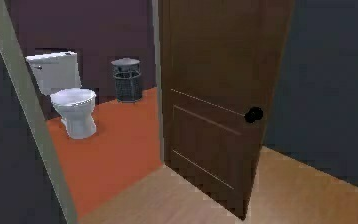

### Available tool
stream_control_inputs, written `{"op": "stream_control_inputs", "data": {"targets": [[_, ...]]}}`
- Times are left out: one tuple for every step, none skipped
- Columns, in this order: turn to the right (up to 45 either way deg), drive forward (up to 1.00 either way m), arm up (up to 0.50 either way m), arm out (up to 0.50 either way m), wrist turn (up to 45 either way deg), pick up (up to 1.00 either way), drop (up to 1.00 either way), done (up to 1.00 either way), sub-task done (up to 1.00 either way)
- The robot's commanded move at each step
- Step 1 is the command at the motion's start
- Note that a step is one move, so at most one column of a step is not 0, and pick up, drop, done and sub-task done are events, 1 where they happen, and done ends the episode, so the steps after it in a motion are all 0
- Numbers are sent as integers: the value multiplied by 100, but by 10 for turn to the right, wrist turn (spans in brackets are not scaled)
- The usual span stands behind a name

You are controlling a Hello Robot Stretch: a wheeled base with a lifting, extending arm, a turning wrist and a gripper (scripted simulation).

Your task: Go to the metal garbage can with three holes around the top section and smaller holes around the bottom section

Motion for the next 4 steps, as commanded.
{"op": "stream_control_inputs", "data": {"targets": [[0, 80, 0, 0, 0, 0, 0, 0, 0], [-420, 0, 0, 0, 0, 0, 0, 0, 0], [0, 100, 0, 0, 0, 0, 0, 0, 0], [-330, 0, 0, 0, 0, 0, 0, 0, 0]]}}
